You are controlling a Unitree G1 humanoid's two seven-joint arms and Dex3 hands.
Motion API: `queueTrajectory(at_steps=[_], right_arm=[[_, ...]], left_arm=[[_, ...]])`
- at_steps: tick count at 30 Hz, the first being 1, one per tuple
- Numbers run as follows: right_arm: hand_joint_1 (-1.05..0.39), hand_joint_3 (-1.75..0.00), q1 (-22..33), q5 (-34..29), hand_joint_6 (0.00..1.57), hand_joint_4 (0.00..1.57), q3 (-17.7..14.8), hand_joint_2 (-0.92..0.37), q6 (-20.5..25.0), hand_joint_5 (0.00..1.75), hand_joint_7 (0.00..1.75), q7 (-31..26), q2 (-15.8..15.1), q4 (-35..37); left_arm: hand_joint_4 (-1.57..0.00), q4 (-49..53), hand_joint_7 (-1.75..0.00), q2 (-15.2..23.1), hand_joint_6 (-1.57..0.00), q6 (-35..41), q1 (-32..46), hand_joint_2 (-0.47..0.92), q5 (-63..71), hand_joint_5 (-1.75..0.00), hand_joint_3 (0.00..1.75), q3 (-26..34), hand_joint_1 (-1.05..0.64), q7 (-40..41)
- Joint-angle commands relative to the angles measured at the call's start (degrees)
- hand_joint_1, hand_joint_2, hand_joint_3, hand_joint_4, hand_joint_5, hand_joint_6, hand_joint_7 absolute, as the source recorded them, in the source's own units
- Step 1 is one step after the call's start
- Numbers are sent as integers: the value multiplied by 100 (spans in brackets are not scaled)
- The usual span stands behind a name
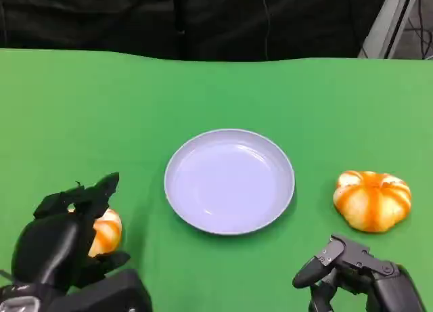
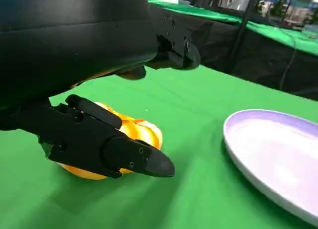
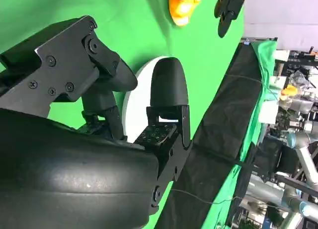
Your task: Grasp the bread from the table and place it into the plate.
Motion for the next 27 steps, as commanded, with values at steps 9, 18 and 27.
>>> queueTrajectory(at_steps=[9, 18, 27], right_arm=[[5, -127, -77, 21, 70, 65, 23, -47, 13, 165, 137, -73, 21, 7], [5, -127, -136, 69, 71, 65, 87, -45, 85, 164, 136, -62, 62, 43], [6, -127, -80, 35, 71, 66, 84, -47, 90, 165, 135, -84, 29, -32]], left_arm=[[-9, 491, -4, 582, -19, 2391, -1036, 92, 1054, -14, 7, -1073, -59, -2290], [-57, 1436, -30, 692, -73, 1886, -1395, 92, 476, -108, 8, -1243, -43, -1442], [-88, 1510, -174, 680, -62, -282, -937, 66, -478, -175, 83, -965, -27, 1096]])
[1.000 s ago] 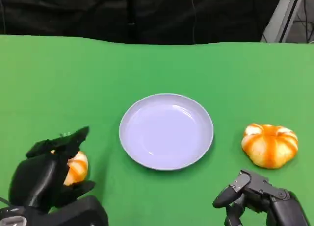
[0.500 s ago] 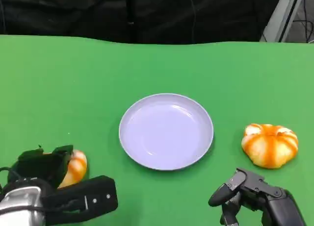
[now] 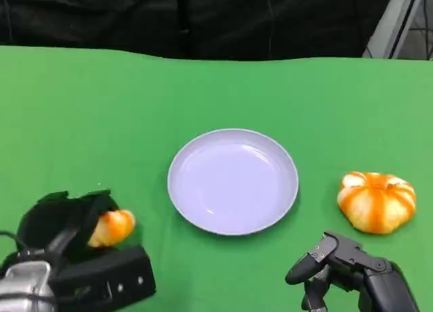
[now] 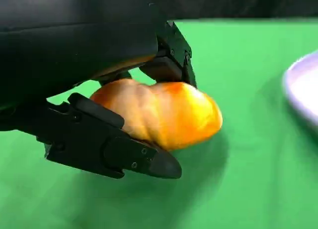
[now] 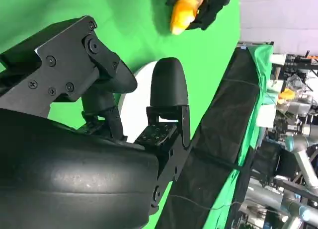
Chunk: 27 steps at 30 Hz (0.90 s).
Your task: Grasp the bread from the table and place it into the plate.
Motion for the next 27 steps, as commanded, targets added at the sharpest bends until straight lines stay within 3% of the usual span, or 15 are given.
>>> queueTrajectory(at_steps=[1, 5, 10, 14, 19, 27], right_arm=[[6, -127, 37, 34, 71, 66, -55, -46, -8, 165, 134, 0, -67, -62], [7, -126, 38, 53, 71, 67, -92, -46, -49, 164, 133, 11, -111, -43], [4, -124, 39, -1, 72, 68, -57, -46, -82, 162, 132, -12, -105, -1], [4, -123, 24, -20, 73, 68, -55, -46, -163, 162, 132, -17, -112, 67], [3, -123, -3, -18, 73, 69, -68, -46, -153, 162, 131, -12, -93, 114], [5, -125, -11, -24, 74, 69, -74, -45, -148, 162, 131, -5, -100, 108]], left_arm=[[-87, 200, -174, -1, -62, -1082, 176, 64, -206, -175, 90, 37, -26, 1368], [-88, 611, -175, -50, -63, -2014, 111, 60, -61, -175, 103, -60, -23, 2678], [-91, 892, -175, -165, -65, -2743, -56, 55, -279, -175, 107, -47, -19, 3107], [-92, 1027, -175, -270, -65, -3311, -315, 42, -158, -175, 126, -102, -19, 3635], [-90, 966, -175, -458, -62, -3597, -707, 41, -54, -175, 131, -292, -23, 3665], [-94, 1307, -175, -962, -69, -3358, -1471, 34, 49, -175, 141, -639, -24, 3467]])
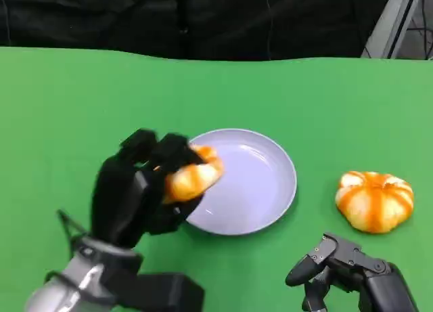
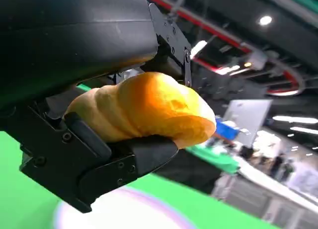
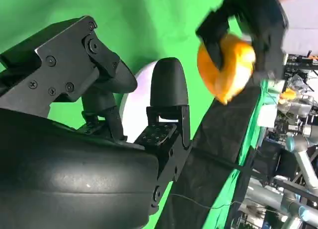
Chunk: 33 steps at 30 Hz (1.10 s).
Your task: Grasp the bread from the table and place it into the plate.
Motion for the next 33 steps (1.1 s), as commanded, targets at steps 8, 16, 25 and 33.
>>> queueTrajectory(at_steps=[8, 16, 25, 33], right_arm=[[5, -125, 12, 52, 74, 69, -59, -45, 18, 162, 130, -10, -33, 2], [4, -125, 4, 30, 74, 70, -46, -45, -150, 161, 130, -80, -4, 96], [5, -125, 5, 43, 74, 70, -46, -45, -65, 162, 130, -33, -29, 35], [5, -125, -5, 15, 74, 69, -42, -45, -144, 162, 131, -43, -44, 80]], left_arm=[[-92, 1097, -172, -762, -69, 1083, -1223, 37, 22, -175, 125, -479, -22, -1027], [-11, 618, -17, -515, -32, 2587, -1548, 88, 284, -74, 21, -966, -39, -3500], [0, -213, 0, -233, -6, 3264, -1229, 92, 199, -2, 46, -1186, -86, -5002], [0, -820, 0, 51, 0, 3200, -953, 92, -271, 0, 51, -913, -96, -5372]])
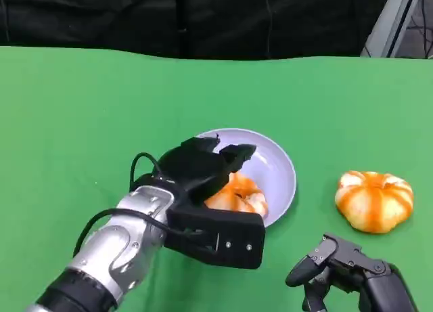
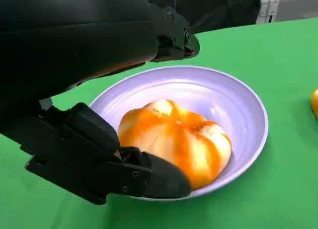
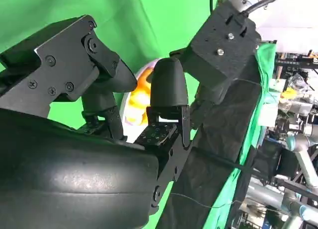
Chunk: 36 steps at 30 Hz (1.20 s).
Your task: Grasp the bread from the table and place it into the plate.
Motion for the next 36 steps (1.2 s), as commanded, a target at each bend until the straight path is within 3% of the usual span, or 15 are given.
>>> queueTrajectory(at_steps=[1, 9, 16, 18, 21, 27, 30, 31, 32, 34, 36], right_arm=[[5, -125, -13, 36, 74, 69, -42, -45, -97, 161, 131, -12, -55, 32], [4, -127, 8, 1, 74, 69, -6, -44, -41, 161, 131, -38, -14, -17], [5, -125, 27, 34, 73, 68, -5, -46, 48, 163, 131, 12, -27, -92], [5, -125, 39, 59, 73, 68, -8, -46, 77, 163, 131, 24, -26, -111], [5, -125, 56, 69, 73, 68, -18, -46, 63, 164, 131, 26, -36, -123], [5, -125, 42, 49, 73, 68, -38, -46, 60, 163, 131, 25, -52, -122], [3, -124, 39, 50, 73, 68, -45, -45, 15, 162, 131, 12, -49, -102], [3, -124, 41, 55, 73, 69, -48, -45, 8, 162, 131, 14, -51, -101], [3, -124, 42, 59, 73, 68, -51, -46, 5, 162, 131, 16, -52, -100], [3, -124, 51, 71, 73, 68, -73, -46, 15, 162, 131, 23, -62, -113], [2, -123, 56, 84, 73, 68, -85, -47, 23, 162, 131, 32, -64, -119]], left_arm=[[0, -520, 0, 322, 0, -121, 296, 92, -477, 0, 51, 318, -96, -280], [-3, -1340, -2, 579, -5, -1166, 1423, 92, -1700, -2, 45, 1196, -87, 185], [-29, -1395, -12, 372, -29, -2525, 2470, 92, -2437, -18, 41, 1856, -68, 1138], [-36, -1361, -14, 322, -38, -2896, 2686, 92, -2655, -31, 37, 1987, -61, 1240], [-35, -1270, -15, 185, -56, -3494, 3034, 92, -3214, -76, 30, 2188, -50, 1248], [-58, -1184, -31, -80, -86, -3956, 3513, 92, -4511, -103, 24, 2404, -30, 761], [-69, -1291, -69, -130, -85, -3965, 3748, 86, -5165, -120, 42, 2451, -16, 350], [-75, -1367, -85, -136, -85, -3934, 3856, 81, -5316, -128, 60, 2471, -12, 244], [-84, -1421, -105, -146, -87, -3907, 3927, 70, -5399, -137, 89, 2494, -7, 170], [-89, -1516, -126, -240, -86, -3831, 4080, 56, -5445, -152, 116, 2549, -4, 150], [-87, -1590, -140, -320, -84, -3733, 4153, 48, -5441, -164, 131, 2595, -4, 145]])
